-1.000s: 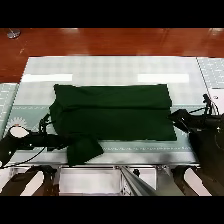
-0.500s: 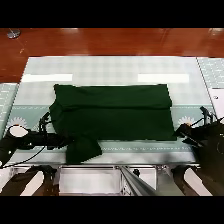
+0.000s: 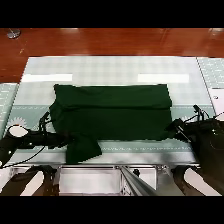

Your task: Fold the shirts.

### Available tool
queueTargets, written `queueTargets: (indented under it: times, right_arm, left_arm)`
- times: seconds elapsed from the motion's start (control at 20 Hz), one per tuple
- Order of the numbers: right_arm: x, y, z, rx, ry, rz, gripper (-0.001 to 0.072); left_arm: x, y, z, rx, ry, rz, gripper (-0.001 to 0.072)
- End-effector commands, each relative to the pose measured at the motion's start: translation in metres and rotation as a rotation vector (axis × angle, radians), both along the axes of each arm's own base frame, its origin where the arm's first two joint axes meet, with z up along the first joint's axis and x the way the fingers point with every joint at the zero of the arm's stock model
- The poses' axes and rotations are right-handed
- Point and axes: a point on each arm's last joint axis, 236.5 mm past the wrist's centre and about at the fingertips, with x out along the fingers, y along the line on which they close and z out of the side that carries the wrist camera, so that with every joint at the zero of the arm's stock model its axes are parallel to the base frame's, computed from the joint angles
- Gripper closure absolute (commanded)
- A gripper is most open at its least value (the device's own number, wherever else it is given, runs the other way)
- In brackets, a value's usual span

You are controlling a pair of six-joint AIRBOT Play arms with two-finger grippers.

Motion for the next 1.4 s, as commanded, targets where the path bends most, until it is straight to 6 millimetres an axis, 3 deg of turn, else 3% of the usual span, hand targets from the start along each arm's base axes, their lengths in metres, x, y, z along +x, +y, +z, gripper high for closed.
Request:
queueTargets:
  times: [0.0,0.05,0.1,0.15,0.2,0.3,0.4,0.65,0.8,1.0,1.35]
  right_arm:
    - [0.01,0.008,-0.004,0.048,-0.023,-0.009,0.0098]
    - [0.009,0.008,-0.004,0.05,-0.025,0.0,0.0112]
    - [0.007,0.009,-0.003,0.056,-0.025,0.015,0.0288]
    - [0.005,0.011,-0.002,0.065,-0.032,0.038,0.0569]
    - [0.006,0.013,0.001,0.073,-0.05,0.063,0.0685]
    - [0.016,0.009,0.012,0.071,-0.071,0.077,0.0686]
    - [0.043,0.0,0.035,0.054,-0.137,0.074,0.0686]
    - [0.108,-0.005,0.085,0.083,-0.316,0.026,0.0686]
    - [0.132,0.002,0.083,0.037,-0.352,0.081,0.0686]
    - [0.173,-0.019,0.076,-0.027,-0.362,0.034,0.0686]
    - [0.214,-0.004,0.059,-0.033,-0.382,0.056,0.0686]
  left_arm:
    - [0.002,-0.004,0.004,-0.024,-0.008,0.002,0.0685]
    - [0.0,-0.007,0.006,-0.035,-0.008,-0.01,0.0685]
    - [-0.001,-0.008,0.007,-0.039,-0.011,-0.022,0.0685]
    - [0.0,-0.007,0.008,-0.039,-0.016,-0.024,0.0685]
    - [0.005,-0.006,0.01,-0.036,-0.028,-0.023,0.0685]
    - [0.018,-0.008,0.028,-0.051,-0.066,-0.041,0.0686]
    - [0.034,-0.008,0.051,-0.049,-0.147,-0.109,0.0686]
    - [0.102,0.013,0.076,0.028,-0.289,-0.018,0.0685]
    - [0.136,0.024,0.075,0.055,-0.309,0.017,0.0685]
    - [0.181,0.033,0.071,0.064,-0.311,0.045,0.0685]
    - [0.248,0.045,0.061,0.058,-0.302,0.092,0.0686]
